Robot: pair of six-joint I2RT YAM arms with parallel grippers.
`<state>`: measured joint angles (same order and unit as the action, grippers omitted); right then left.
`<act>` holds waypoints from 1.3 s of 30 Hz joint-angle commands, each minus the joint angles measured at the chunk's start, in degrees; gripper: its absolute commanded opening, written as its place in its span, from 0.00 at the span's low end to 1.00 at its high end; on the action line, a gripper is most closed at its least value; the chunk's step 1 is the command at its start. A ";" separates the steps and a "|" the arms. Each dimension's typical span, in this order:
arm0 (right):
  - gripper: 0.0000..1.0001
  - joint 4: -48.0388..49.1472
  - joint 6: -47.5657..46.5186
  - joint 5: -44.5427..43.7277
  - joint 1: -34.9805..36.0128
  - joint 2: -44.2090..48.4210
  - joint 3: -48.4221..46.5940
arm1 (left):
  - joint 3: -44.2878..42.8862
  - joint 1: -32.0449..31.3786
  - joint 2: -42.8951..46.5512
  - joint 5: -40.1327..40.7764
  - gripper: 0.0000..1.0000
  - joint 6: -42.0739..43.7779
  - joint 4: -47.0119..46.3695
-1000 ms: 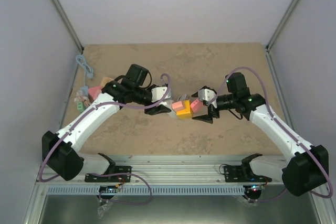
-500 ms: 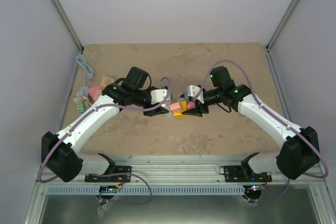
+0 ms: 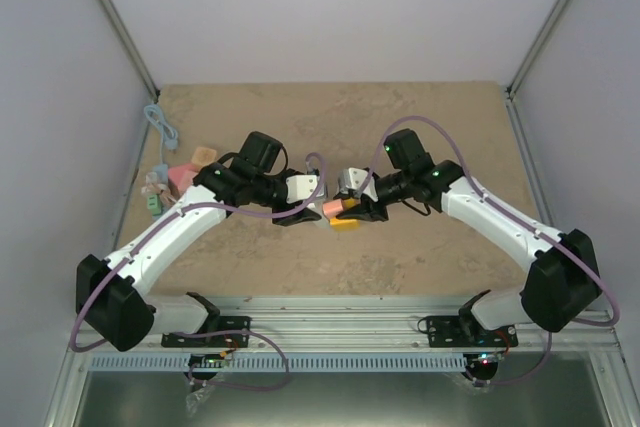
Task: Pull the plug off the socket
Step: Remove the plug from the socket.
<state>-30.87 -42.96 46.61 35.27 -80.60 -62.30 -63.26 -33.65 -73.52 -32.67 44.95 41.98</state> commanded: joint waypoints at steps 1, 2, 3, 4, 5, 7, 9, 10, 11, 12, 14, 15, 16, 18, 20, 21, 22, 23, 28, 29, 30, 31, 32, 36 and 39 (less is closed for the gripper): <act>0.39 0.50 0.45 0.44 0.24 -0.95 -1.37 | -0.41 -0.19 0.86 -3.17 0.00 -0.35 -4.17; 0.35 0.73 0.72 0.15 0.29 -1.01 -1.27 | -0.40 -0.20 0.77 -3.27 0.00 -0.43 -4.26; 0.31 0.76 0.72 0.07 0.32 -1.00 -1.12 | -0.47 -0.27 0.75 -3.42 0.00 -0.46 -4.27; 0.27 0.76 0.62 0.26 0.33 -0.93 -0.96 | -0.58 -0.24 0.67 -3.52 0.00 -0.55 -4.26; 0.20 0.84 0.41 0.51 0.41 -0.72 -0.79 | -0.69 -0.23 0.63 -3.59 0.00 -0.61 -4.27; 0.08 1.14 -0.03 0.77 0.42 0.03 -0.08 | -0.92 -0.21 0.48 -3.86 0.00 -0.78 -4.33; 0.01 1.91 -0.25 0.68 0.42 0.85 0.87 | -0.99 -0.20 0.35 -4.06 0.00 -1.08 -4.61; 0.01 2.25 -0.36 0.68 0.42 1.28 1.27 | -0.98 -0.22 0.31 -4.12 0.00 -1.29 -4.73; 0.01 2.64 -0.32 0.72 0.42 1.72 1.72 | -0.95 -0.23 0.27 -4.16 0.00 -1.45 -4.86; 0.00 3.12 -0.10 0.53 0.42 2.08 2.01 | -0.97 -0.25 0.16 -4.13 0.00 -1.50 -4.88; 0.01 3.78 0.97 -0.36 0.49 2.62 1.93 | -0.82 -0.21 -0.31 -3.66 0.00 -1.92 -5.20; 0.01 3.93 1.79 -1.39 0.73 2.76 1.51 | -0.90 -0.27 -0.67 -3.00 0.00 -2.33 -5.41; 0.01 3.62 2.20 -2.57 1.00 2.73 0.77 | -0.98 -0.22 -1.12 -2.19 0.00 -2.62 -5.73; 0.01 2.75 2.33 -4.12 1.52 2.73 -0.49 | -1.07 -0.21 -1.84 -1.08 0.00 -2.93 -5.93; 0.01 2.19 2.44 -4.63 1.88 2.66 -1.23 | -1.33 -0.23 -2.30 -1.31 0.00 -3.09 -5.78; 0.01 2.02 2.55 -4.93 2.03 2.54 -1.50 | -1.47 -0.24 -2.41 -1.56 0.00 -3.15 -5.77; 0.01 2.05 2.72 -5.27 2.10 2.47 -1.58 | -1.57 -0.23 -2.50 -1.65 0.00 -3.10 -5.69; 0.01 2.23 2.78 -5.60 2.09 2.51 -1.41 | -1.74 -0.22 -2.51 -1.80 0.00 -3.23 -5.73; 0.01 5.04 2.65 -5.24 1.24 4.16 2.29 | -1.64 0.12 -1.02 -3.21 0.00 -3.67 -6.11; 0.01 5.35 2.55 -4.11 0.71 4.59 3.08 | -1.46 0.46 -0.61 -3.93 0.00 -3.58 -6.06; 0.01 5.72 2.53 -2.91 0.03 5.04 3.84 | -1.31 0.78 -0.22 -4.56 0.00 -3.51 -6.08; 0.01 6.06 2.53 -1.94 -0.53 5.53 4.52 | -1.25 1.23 0.24 -5.16 0.00 -3.55 -6.16; 0.01 6.37 2.53 -1.05 -1.15 5.99 5.19 | -1.12 1.52 0.59 -5.70 0.00 -3.57 -6.26; 0.01 7.34 3.05 0.94 -2.38 7.39 7.02 | -0.71 2.06 1.54 -6.98 0.00 -3.55 -6.40; 0.01 7.28 2.99 0.79 -2.48 7.49 7.19 | -0.83 2.09 1.49 -7.36 0.00 -3.22 -6.10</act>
<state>-24.36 -39.29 44.62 33.61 -74.54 -56.21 -63.26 -32.86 -74.52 -35.94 42.17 37.71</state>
